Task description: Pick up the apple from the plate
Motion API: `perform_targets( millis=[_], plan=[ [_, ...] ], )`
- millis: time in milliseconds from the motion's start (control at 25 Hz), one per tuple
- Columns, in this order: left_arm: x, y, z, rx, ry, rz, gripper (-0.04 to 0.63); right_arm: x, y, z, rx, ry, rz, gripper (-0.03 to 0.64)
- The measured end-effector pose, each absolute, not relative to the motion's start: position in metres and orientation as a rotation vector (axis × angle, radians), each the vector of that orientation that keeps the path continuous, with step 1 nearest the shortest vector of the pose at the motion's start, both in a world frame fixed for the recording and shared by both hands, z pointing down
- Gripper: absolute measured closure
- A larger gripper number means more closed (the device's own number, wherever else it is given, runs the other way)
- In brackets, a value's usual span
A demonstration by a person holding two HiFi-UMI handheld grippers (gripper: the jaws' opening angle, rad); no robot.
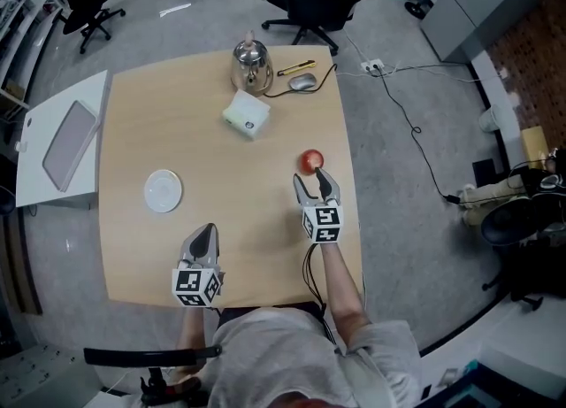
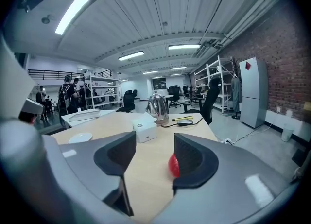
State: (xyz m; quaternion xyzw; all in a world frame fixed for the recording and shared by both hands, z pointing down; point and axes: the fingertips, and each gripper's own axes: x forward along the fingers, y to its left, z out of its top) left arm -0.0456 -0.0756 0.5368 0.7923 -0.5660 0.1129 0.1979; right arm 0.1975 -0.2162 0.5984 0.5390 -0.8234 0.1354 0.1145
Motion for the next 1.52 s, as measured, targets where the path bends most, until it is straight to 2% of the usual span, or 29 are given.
perform_targets(
  millis=[560, 1040, 1520],
  plan=[
    [-0.07, -0.057, 0.515, 2.268, -1.59, 0.247, 0.575, 0.157, -0.152, 0.561, 1.543, -2.449, 0.368, 0.496],
    [-0.097, -0.045, 0.498, 2.307, -1.587, 0.21, 0.575, 0.118, -0.111, 0.53, 1.545, -2.488, 0.32, 0.558],
    [-0.115, -0.034, 0.484, 2.371, -1.562, 0.19, 0.575, 0.084, -0.068, 0.506, 1.553, -2.531, 0.27, 0.592]
  ],
)
